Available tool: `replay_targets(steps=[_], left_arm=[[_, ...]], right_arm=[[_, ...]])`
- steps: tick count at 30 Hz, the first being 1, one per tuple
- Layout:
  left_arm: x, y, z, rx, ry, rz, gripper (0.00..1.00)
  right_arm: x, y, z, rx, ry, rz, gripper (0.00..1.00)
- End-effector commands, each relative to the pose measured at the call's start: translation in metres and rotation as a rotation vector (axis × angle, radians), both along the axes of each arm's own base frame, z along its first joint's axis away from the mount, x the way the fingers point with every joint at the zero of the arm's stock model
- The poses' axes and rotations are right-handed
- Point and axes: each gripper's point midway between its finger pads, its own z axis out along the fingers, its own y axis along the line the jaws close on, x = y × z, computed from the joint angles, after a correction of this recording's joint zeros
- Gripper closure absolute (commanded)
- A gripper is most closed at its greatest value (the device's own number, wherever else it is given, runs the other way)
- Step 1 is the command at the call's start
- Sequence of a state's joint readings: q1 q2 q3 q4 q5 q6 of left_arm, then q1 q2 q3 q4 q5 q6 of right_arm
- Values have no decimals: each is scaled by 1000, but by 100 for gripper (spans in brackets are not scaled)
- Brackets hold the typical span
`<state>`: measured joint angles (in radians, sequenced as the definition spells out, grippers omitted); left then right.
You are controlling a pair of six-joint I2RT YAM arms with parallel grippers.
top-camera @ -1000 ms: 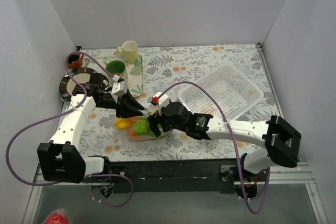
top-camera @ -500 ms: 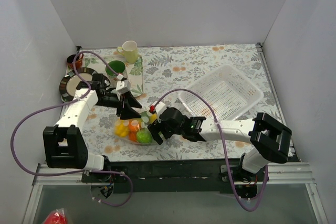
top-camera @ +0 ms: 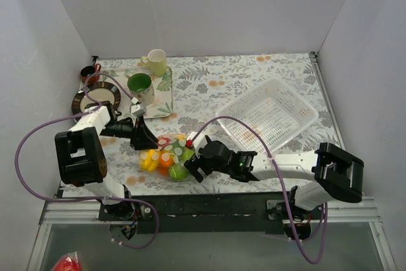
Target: Open the zip-top bag and remove the fake food
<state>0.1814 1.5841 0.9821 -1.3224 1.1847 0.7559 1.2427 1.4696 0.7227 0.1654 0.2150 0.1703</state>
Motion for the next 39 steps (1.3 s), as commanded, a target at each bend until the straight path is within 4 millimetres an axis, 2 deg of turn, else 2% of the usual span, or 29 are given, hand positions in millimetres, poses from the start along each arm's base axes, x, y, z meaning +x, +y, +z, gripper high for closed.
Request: replay_targets(steps=[1, 3, 4, 5, 7, 11, 14, 19, 21, 24, 27, 28, 31, 33, 34, 36, 37, 39], left_arm=[[-9, -3, -1, -27, 40, -15, 63], [-11, -3, -3, -32, 53, -13, 85], [-11, -3, -4, -34, 50, -16, 95], [-11, -4, -4, -38, 53, -15, 100], [-8, -4, -2, -38, 43, -15, 100], [-1, -3, 1, -37, 20, -14, 100], [4, -2, 4, -41, 17, -8, 100], [7, -2, 7, -34, 11, -7, 100], [6, -1, 7, -27, 9, -9, 100], [4, -1, 5, -28, 20, -10, 100], [3, -1, 3, -29, 18, -13, 100], [3, -1, 3, -31, 19, -11, 100], [2, -2, 2, -38, 29, -9, 100], [1, -3, 1, -41, 30, -11, 100], [1, -2, 1, -39, 27, -11, 100], [1, -3, 1, -42, 25, -12, 100], [1, -3, 2, -43, 26, -11, 100], [2, -4, 3, -51, 23, -8, 100]], right_arm=[[4, 13, 44, 121, -126, 12, 6], [5, 11, 58, 162, -152, 5, 6], [4, 6, 55, 161, -154, 4, 6], [4, 3, 64, 190, -167, -3, 6], [5, -2, 71, 223, -184, -20, 6], [12, -17, 64, 209, -210, -76, 5], [17, -15, 63, 197, -227, -90, 5], [23, -9, 48, 145, -233, -102, 7], [24, -4, 51, 158, -239, -102, 9], [23, 4, 50, 169, -225, -88, 15], [20, 8, 46, 173, -192, -80, 31], [18, 9, 44, 176, -184, -71, 39], [14, 16, 47, 203, -166, -50, 44], [11, 21, 50, 217, -161, -24, 41], [5, 27, 51, 234, -147, 16, 30], [-1, 36, 54, 248, -143, 66, 20], [-3, 40, 48, 236, -128, 85, 15], [1, 48, 49, 226, -128, 79, 12]])
